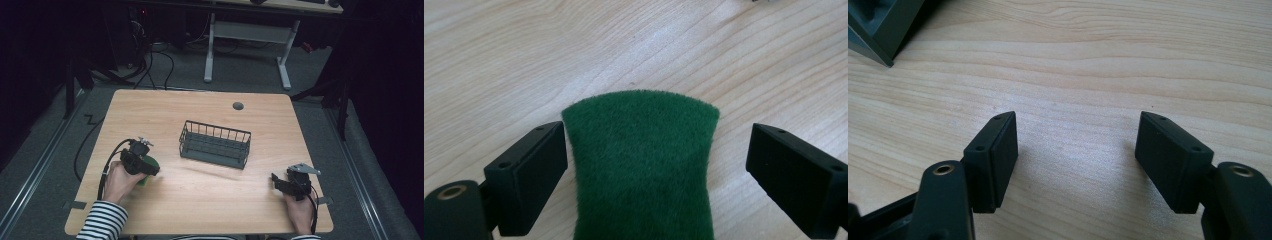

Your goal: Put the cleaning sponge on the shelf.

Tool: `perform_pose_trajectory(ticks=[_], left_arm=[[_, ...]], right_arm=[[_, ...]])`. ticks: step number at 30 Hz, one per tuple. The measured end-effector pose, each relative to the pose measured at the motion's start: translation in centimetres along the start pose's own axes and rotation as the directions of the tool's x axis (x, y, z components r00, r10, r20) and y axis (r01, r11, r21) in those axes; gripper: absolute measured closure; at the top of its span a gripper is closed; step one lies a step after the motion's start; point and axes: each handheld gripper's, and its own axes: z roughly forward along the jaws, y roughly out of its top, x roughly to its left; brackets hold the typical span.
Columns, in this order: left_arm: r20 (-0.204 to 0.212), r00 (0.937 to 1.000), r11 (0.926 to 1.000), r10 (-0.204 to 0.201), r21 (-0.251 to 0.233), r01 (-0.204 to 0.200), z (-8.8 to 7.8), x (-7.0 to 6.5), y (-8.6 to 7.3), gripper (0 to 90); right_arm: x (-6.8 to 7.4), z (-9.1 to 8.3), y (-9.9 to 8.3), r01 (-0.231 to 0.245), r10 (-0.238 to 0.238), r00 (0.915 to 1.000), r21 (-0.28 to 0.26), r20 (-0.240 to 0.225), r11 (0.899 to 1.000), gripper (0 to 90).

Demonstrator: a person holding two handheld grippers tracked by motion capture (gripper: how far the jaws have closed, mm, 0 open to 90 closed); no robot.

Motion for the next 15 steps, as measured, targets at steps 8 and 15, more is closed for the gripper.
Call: perform_pose_trajectory(ticks=[8, 15], left_arm=[[-0.017, 0.9998, 0.9991, -0.005, 0.042, 0.006, 1.0, 0.3, 0.2, 10.5], [-0.028, 0.9996, 0.998, 0.005, 0.064, -0.003, 1.5, 0.2, 0.3, 14.0]], right_arm=[[-0.1, 0.0, 0.0, 0.001, -0.001, 1.0, -0.005, 0.001, 1.0, 33.8], [-0.2, 0.0, 0.0, -0.02, 0.019, 0.9998, -0.006, -0.003, 1.0, 33.8]])
